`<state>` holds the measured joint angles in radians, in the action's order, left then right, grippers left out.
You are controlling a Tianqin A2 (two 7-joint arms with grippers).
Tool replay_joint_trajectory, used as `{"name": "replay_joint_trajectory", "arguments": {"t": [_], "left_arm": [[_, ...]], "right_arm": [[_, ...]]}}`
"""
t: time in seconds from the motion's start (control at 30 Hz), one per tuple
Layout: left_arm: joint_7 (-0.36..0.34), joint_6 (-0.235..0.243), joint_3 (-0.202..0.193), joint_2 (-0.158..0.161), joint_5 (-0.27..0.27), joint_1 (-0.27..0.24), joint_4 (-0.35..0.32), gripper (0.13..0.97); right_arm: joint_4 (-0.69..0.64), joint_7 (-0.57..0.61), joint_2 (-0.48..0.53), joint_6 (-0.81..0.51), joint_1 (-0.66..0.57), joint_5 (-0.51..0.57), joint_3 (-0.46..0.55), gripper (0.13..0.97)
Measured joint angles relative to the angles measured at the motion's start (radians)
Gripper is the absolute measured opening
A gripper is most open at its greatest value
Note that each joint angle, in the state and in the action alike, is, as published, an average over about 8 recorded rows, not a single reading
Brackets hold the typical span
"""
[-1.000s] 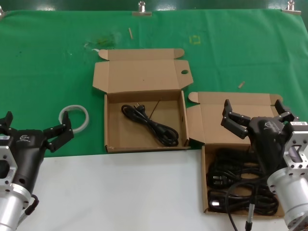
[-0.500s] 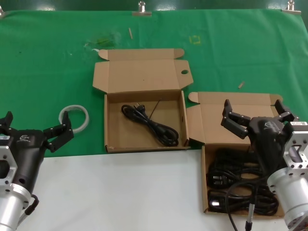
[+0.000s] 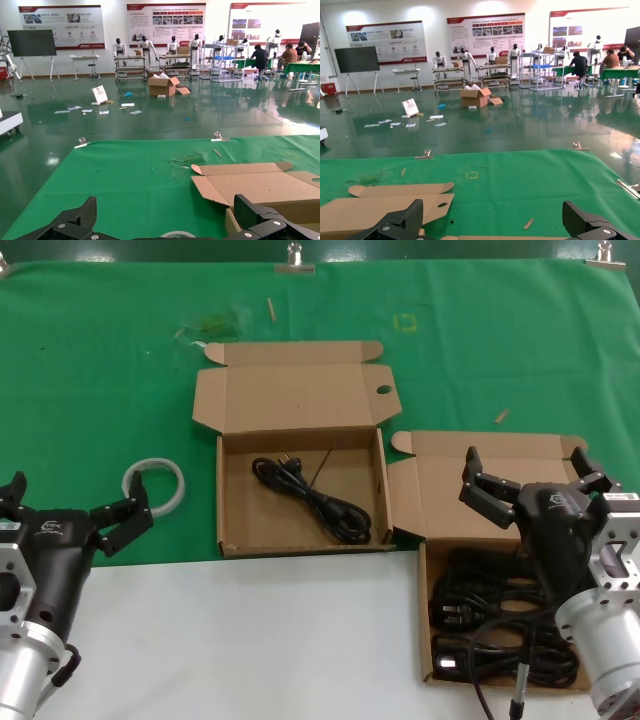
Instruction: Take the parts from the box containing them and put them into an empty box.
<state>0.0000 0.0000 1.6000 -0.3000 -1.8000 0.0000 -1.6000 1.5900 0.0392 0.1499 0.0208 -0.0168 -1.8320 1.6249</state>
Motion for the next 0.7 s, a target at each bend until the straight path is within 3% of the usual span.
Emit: {"name": "replay_joint_trajectory", "arguments": {"t": [0.7], "left_arm": [[0.0, 0.0, 0.0, 0.0, 0.0, 0.0, 0.0, 0.965]], "right_arm": [[0.0, 0.0, 0.0, 0.0, 0.0, 0.0, 0.0, 0.966]]}}
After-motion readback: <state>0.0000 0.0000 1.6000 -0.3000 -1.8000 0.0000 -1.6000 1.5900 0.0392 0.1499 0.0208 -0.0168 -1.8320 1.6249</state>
